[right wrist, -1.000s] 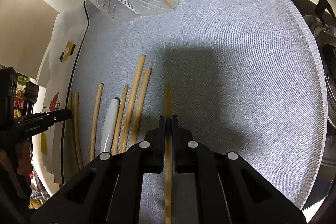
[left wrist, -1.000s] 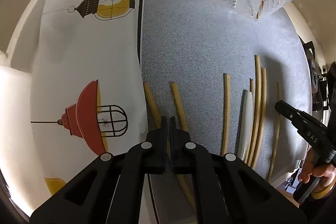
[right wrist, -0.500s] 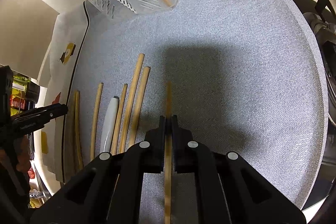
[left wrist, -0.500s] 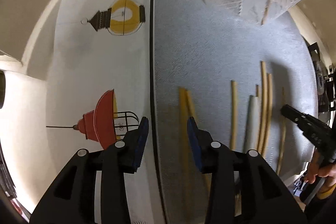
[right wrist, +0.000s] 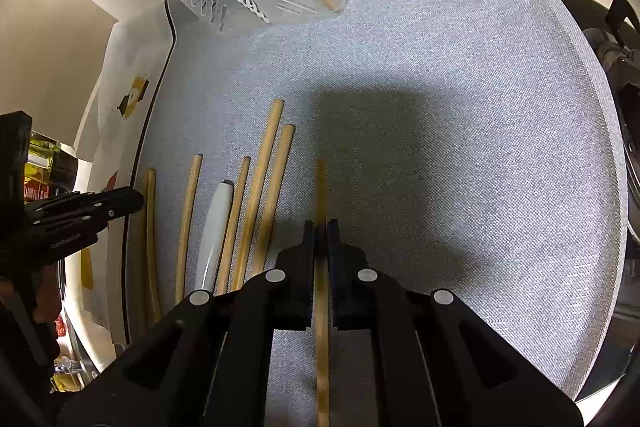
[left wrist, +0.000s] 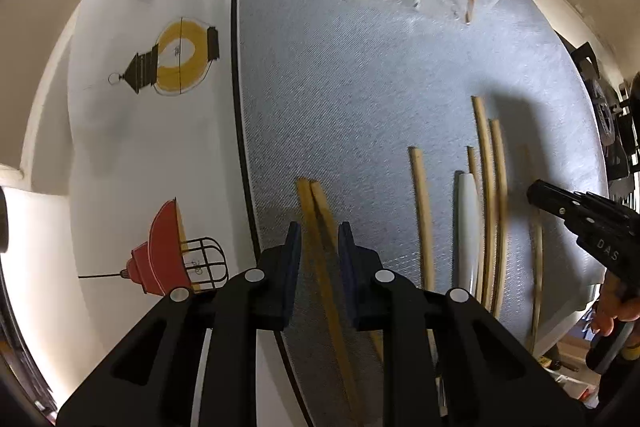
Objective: Organize utensils
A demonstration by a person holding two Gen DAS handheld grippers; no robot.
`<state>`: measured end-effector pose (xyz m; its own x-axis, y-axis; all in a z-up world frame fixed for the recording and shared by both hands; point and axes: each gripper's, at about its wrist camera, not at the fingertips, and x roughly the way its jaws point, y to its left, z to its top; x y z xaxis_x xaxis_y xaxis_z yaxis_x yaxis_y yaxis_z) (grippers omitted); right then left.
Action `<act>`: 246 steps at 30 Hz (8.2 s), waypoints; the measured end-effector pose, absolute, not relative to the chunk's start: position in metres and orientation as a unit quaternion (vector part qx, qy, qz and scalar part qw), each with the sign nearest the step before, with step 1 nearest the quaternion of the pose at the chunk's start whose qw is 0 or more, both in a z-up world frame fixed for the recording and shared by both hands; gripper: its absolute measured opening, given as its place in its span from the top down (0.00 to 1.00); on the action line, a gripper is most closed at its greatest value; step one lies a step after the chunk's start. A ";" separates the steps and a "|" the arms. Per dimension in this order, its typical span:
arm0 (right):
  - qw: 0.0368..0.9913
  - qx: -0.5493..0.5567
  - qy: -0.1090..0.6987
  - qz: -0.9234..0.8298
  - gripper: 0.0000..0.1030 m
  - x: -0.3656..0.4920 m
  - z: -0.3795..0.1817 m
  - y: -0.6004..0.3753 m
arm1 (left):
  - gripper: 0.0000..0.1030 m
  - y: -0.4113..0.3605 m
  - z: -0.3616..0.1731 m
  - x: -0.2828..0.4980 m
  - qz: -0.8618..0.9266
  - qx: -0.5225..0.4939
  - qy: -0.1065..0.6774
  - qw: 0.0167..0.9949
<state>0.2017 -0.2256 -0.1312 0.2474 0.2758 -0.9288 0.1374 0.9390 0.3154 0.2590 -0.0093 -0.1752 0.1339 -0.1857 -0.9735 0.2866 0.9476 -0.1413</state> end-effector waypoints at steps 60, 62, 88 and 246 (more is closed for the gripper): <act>0.950 0.068 0.293 0.077 0.94 0.268 0.153 -0.232 | 0.94 -0.050 0.123 0.317 -0.199 -0.040 0.215 0.955; 0.955 0.057 0.280 0.074 0.94 0.275 0.163 -0.230 | 0.94 -0.055 0.128 0.324 -0.197 -0.043 0.198 0.959; 0.934 0.052 0.350 0.055 0.89 0.330 0.086 -0.225 | 0.92 -0.087 0.056 0.373 -0.176 -0.040 0.243 0.953; 0.980 0.050 0.188 0.031 0.94 0.316 0.161 -0.223 | 0.94 -0.056 0.176 0.312 -0.233 -0.014 0.240 0.942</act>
